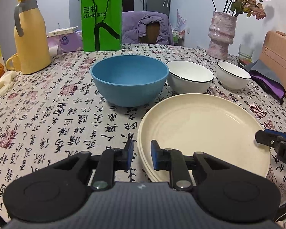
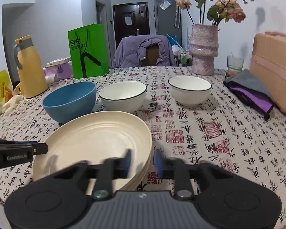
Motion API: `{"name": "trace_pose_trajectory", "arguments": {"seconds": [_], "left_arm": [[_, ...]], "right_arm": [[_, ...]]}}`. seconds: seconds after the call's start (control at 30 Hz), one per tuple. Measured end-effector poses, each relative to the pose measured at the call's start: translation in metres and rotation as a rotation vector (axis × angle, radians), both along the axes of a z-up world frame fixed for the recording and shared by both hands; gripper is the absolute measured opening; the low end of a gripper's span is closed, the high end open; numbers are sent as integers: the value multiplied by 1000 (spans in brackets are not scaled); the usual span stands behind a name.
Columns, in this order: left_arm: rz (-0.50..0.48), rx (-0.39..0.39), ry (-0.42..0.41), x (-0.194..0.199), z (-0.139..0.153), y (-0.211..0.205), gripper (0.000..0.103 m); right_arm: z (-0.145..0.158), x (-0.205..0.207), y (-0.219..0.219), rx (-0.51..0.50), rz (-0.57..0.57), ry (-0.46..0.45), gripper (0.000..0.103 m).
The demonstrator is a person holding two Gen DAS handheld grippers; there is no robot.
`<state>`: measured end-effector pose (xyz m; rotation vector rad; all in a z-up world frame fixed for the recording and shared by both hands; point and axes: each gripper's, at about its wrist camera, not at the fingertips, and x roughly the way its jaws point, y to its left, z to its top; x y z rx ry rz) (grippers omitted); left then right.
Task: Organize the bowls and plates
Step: 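Open both grippers to release the cream plate on the stack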
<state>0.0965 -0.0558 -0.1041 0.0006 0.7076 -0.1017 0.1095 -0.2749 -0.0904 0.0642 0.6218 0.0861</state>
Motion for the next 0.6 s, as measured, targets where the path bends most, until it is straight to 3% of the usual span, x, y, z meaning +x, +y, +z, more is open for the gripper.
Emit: {"name": "trace_pose_trajectory", "arguments": {"seconds": [0.6], "left_arm": [[-10, -27, 5, 3, -1, 1, 20]], "right_arm": [[-6, 0, 2, -16, 8, -19, 11]]}}
